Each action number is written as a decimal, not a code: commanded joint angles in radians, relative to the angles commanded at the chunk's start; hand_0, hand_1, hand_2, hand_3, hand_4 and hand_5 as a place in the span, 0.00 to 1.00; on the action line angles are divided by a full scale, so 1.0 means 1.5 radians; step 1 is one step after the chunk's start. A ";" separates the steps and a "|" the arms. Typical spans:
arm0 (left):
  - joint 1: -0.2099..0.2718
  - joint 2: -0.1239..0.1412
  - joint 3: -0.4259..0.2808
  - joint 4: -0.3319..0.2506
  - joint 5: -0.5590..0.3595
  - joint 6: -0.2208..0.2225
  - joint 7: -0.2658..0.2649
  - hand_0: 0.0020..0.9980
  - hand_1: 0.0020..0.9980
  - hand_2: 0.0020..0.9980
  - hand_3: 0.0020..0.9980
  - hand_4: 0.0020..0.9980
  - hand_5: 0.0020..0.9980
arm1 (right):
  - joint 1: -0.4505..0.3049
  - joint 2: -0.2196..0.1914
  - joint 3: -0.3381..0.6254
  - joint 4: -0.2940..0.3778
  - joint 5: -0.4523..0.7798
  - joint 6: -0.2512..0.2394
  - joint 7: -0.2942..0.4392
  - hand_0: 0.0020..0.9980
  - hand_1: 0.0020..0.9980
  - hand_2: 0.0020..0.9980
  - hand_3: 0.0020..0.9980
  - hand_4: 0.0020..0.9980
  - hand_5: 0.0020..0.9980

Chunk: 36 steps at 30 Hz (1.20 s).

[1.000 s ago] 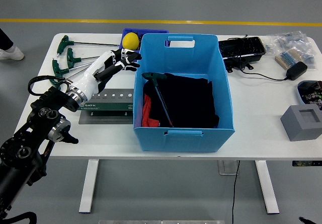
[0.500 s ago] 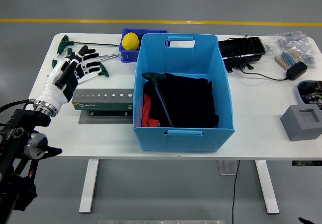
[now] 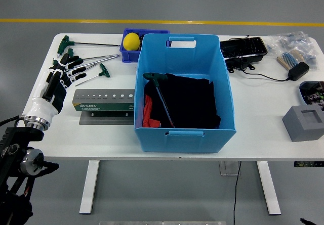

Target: Lift tool from toolbox,place it in box,lift tool from toolbox,place it in box

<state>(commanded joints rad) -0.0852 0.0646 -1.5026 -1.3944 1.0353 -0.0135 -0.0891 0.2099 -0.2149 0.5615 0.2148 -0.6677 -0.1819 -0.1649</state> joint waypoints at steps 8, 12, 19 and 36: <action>0.011 0.009 0.009 -0.003 -0.005 -0.016 -0.014 0.72 0.76 0.77 0.69 0.87 0.70 | 0.002 0.000 0.000 0.000 -0.002 0.000 0.001 0.61 0.59 0.67 0.54 0.77 0.66; 0.008 0.005 0.005 -0.004 -0.004 -0.020 -0.006 0.72 0.75 0.77 0.69 0.86 0.70 | 0.003 0.000 0.000 0.000 -0.001 -0.001 0.001 0.61 0.59 0.67 0.54 0.77 0.66; -0.001 0.007 0.005 -0.004 -0.001 -0.027 0.001 0.72 0.75 0.77 0.69 0.87 0.70 | 0.002 0.000 0.000 -0.001 0.001 -0.002 0.002 0.61 0.59 0.67 0.54 0.77 0.66; -0.001 0.008 0.014 0.005 0.042 -0.036 -0.015 0.86 0.94 0.95 0.84 0.89 0.73 | -0.004 0.000 0.010 -0.001 -0.018 -0.001 -0.001 0.61 0.59 0.67 0.54 0.77 0.66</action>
<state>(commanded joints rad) -0.0869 0.0765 -1.4818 -1.3866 1.0988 -0.0668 -0.1121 0.2045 -0.2143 0.5758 0.2133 -0.6945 -0.1833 -0.1671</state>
